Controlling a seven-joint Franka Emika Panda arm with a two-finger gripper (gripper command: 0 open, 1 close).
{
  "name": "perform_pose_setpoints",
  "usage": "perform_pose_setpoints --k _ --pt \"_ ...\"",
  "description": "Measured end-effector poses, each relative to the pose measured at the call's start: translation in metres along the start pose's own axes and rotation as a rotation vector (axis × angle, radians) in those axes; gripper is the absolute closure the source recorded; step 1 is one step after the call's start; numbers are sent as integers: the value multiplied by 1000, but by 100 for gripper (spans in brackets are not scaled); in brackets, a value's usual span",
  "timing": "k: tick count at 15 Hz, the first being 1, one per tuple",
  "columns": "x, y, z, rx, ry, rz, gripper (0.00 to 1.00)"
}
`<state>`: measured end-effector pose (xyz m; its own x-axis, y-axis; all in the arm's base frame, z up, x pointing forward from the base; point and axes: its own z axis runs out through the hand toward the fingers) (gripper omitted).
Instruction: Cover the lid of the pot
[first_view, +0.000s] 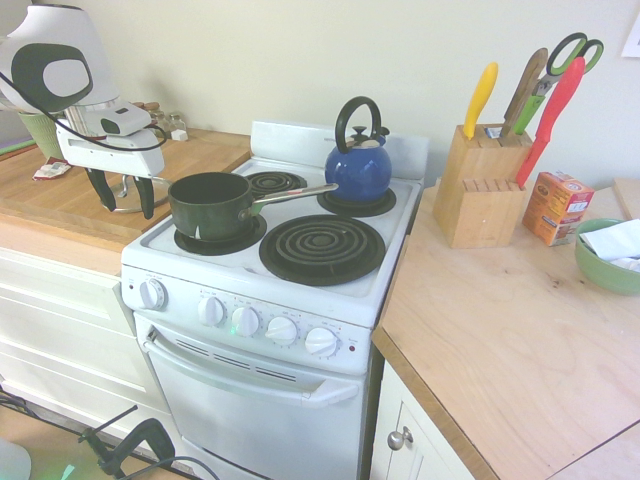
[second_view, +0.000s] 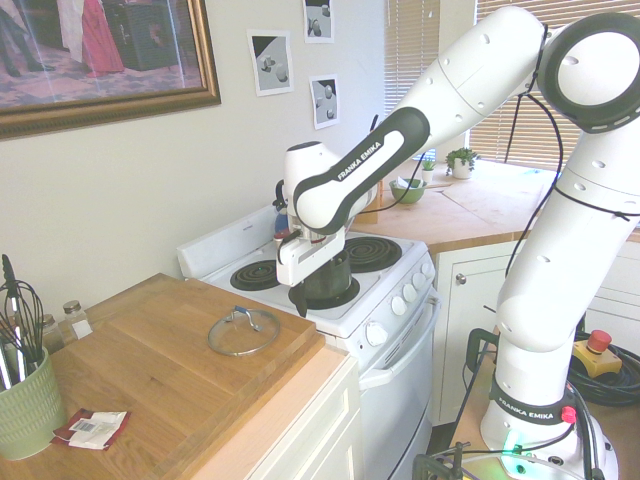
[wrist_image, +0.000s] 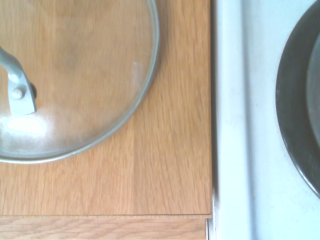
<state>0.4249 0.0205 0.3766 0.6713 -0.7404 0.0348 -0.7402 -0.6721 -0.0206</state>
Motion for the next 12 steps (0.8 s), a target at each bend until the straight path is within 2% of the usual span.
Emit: perform_pose_setpoints --k 4,9,12 --pt "-1 -7 -8 14 15 9 0" --pt "-24 -65 -52 86 76 -6 0" --pt "-15 -103 -47 83 71 -12 0"
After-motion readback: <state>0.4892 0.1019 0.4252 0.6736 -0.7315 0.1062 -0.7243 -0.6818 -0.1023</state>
